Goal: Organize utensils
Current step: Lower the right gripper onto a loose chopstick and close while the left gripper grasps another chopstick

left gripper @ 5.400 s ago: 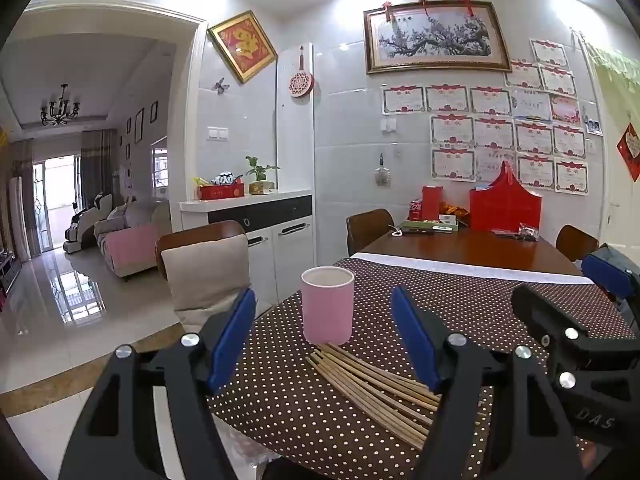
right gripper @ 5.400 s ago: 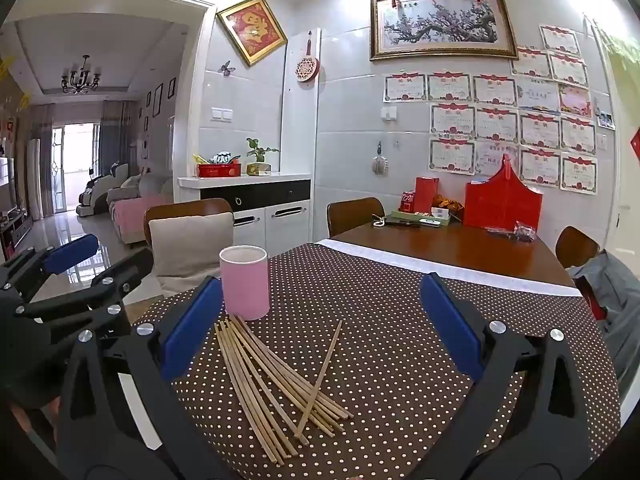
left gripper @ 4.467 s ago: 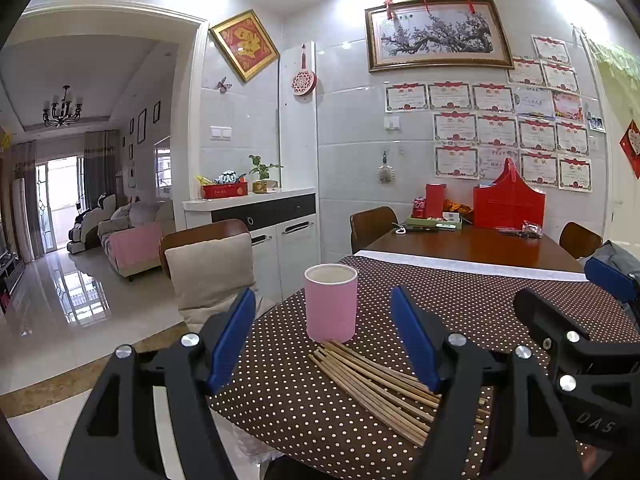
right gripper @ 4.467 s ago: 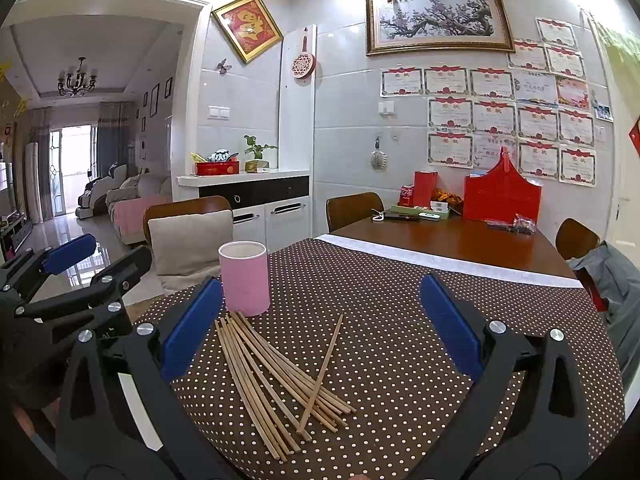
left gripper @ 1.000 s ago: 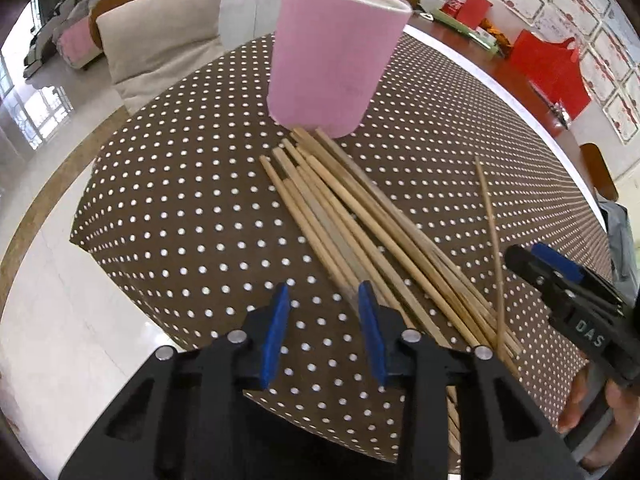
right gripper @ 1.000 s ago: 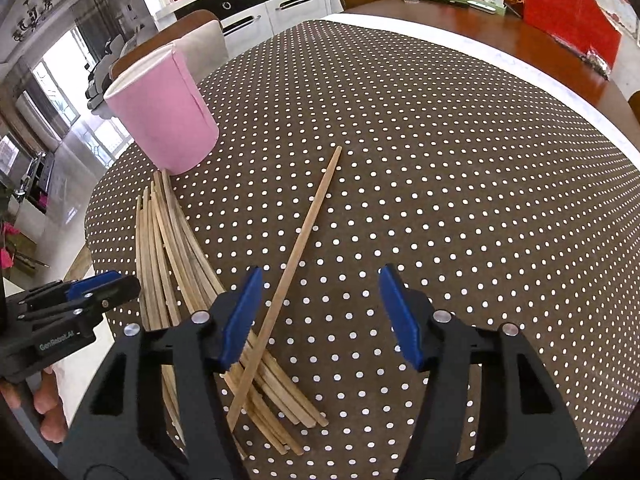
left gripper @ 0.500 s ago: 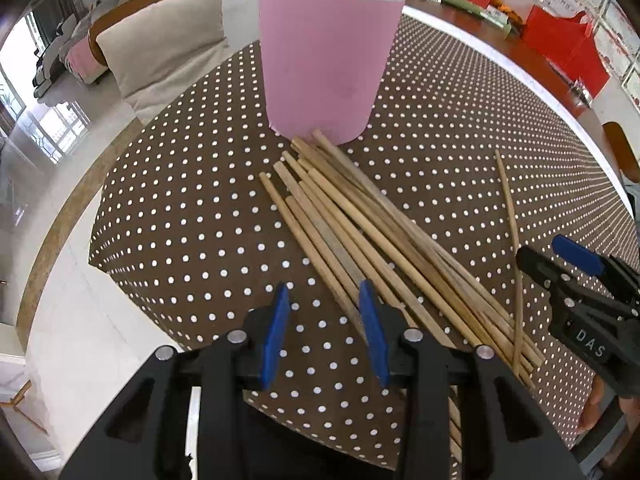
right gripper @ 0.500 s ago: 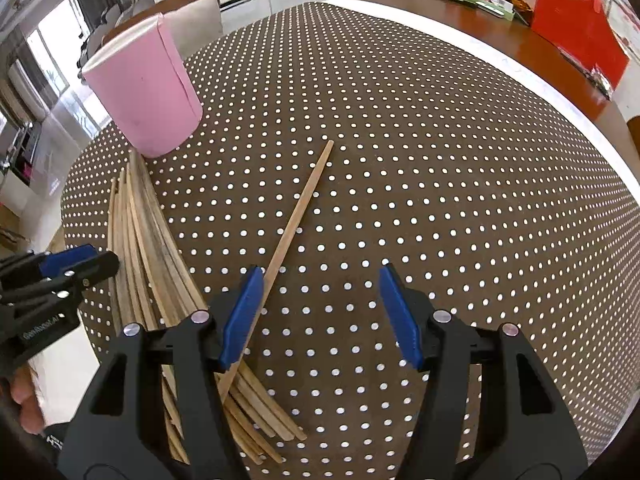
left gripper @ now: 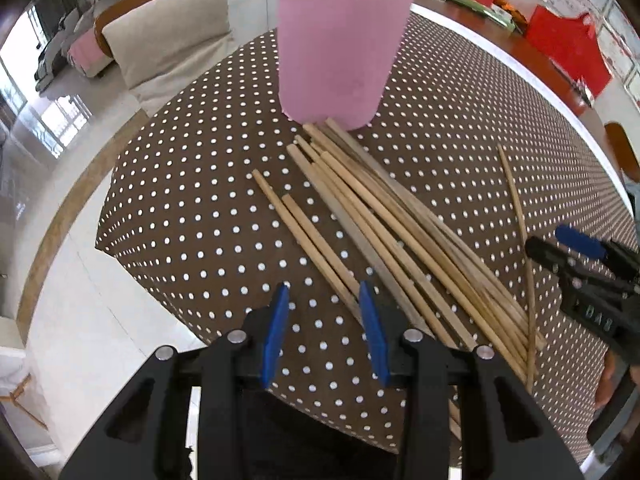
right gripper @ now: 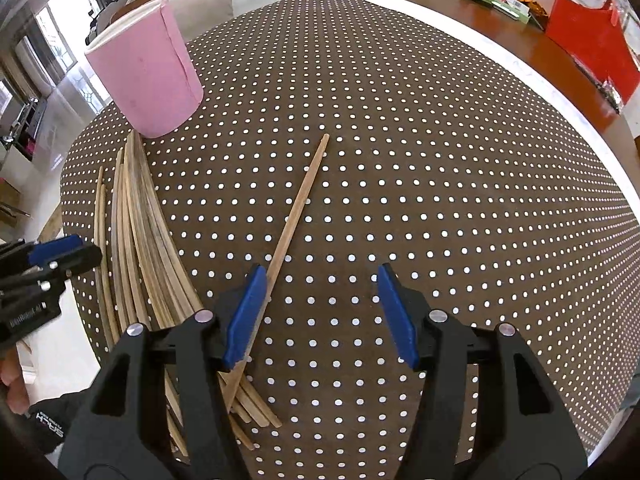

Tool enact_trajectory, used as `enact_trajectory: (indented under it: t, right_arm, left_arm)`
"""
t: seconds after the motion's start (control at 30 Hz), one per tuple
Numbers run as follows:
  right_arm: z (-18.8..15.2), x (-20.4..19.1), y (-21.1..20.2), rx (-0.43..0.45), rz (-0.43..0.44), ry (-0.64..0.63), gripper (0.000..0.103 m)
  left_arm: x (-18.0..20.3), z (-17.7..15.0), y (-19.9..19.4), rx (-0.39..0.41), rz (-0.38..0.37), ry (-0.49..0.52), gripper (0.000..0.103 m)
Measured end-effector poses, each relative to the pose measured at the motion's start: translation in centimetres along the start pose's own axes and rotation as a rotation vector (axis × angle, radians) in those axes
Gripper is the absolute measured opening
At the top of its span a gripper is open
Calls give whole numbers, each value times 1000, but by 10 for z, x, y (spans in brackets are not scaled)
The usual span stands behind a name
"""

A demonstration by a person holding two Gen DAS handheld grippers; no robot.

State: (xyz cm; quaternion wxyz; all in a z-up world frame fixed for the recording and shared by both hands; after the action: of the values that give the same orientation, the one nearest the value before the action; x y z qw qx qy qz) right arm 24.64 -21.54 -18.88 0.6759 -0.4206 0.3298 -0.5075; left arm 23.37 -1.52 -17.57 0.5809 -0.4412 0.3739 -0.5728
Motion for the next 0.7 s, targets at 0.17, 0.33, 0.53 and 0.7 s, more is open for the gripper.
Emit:
enact_trajectory:
  t: [0.17, 0.33, 0.53, 0.7]
  right_arm:
    - [1, -3, 1, 1, -4, -11, 57]
    - [4, -15, 7, -24, -19, -41, 52]
    - [11, -15, 12, -46, 0, -50, 23]
    - [22, -10, 13, -53, 11, -44, 7]
  left_arm:
    - [-4, -23, 2, 6, 14, 20, 36]
    - [2, -23, 3, 0, 52, 45, 35]
    - [10, -11, 7, 14, 36, 46, 11]
    - [5, -2, 11, 44, -5, 11, 8]
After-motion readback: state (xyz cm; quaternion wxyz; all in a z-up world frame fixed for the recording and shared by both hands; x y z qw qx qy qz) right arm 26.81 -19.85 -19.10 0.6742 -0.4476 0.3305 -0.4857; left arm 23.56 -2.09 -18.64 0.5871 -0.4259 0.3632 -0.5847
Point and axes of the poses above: each gripper's, at about its wrist camera, not at the fingertips, and y roughly the way its jaws point, x to its right, z to its top, the point moved 6 cm from there along y, roughly the way its jaws point, and after that the axes turned 2 degrees about -y, right-handed, at the moved point
